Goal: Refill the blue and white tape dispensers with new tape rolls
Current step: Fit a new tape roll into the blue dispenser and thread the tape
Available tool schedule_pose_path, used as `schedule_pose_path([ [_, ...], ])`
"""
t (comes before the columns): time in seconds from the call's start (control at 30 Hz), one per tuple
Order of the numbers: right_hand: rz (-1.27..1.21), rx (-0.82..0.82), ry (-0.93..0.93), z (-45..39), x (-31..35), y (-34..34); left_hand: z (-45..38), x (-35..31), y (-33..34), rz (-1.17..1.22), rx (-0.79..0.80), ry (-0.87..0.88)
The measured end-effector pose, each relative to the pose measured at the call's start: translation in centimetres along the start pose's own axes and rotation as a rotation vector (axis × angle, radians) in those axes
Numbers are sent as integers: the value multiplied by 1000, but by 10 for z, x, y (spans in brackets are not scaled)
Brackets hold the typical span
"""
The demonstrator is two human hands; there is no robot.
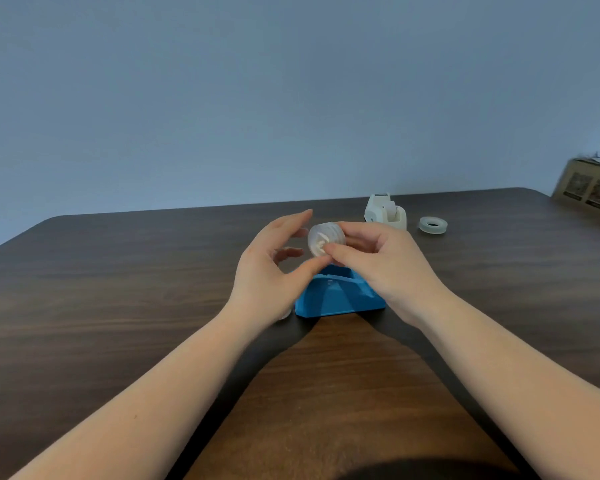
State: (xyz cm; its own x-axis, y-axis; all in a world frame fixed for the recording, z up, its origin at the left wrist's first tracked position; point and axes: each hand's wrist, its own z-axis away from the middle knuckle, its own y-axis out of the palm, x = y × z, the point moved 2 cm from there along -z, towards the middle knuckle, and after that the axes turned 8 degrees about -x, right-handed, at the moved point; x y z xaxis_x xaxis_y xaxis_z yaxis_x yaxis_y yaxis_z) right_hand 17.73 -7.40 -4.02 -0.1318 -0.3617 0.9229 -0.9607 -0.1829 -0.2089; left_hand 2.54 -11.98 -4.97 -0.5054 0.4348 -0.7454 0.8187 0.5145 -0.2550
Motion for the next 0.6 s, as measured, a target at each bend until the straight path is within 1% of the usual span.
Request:
schedule_pose_path([
  [0.1, -117, 72, 38, -1, 1, -3, -5, 3, -5, 59, 47, -133],
  [0.2, -162, 143, 62, -1, 3, -3, -4, 7, -5, 236, 132, -290],
  [0.27, -182, 163, 67, -1, 4, -4, -4, 8, -4, 355, 135, -361],
  [0.37, -196, 169, 59, -1, 7, -6, -5, 7, -6, 465, 114, -416],
  [0.43, -155, 151, 41, -2, 7, -8, -7, 7, -7, 506, 95, -445],
  [0.6, -38, 104, 50, -5, 3, -9, -5, 5, -5, 519, 54, -485],
])
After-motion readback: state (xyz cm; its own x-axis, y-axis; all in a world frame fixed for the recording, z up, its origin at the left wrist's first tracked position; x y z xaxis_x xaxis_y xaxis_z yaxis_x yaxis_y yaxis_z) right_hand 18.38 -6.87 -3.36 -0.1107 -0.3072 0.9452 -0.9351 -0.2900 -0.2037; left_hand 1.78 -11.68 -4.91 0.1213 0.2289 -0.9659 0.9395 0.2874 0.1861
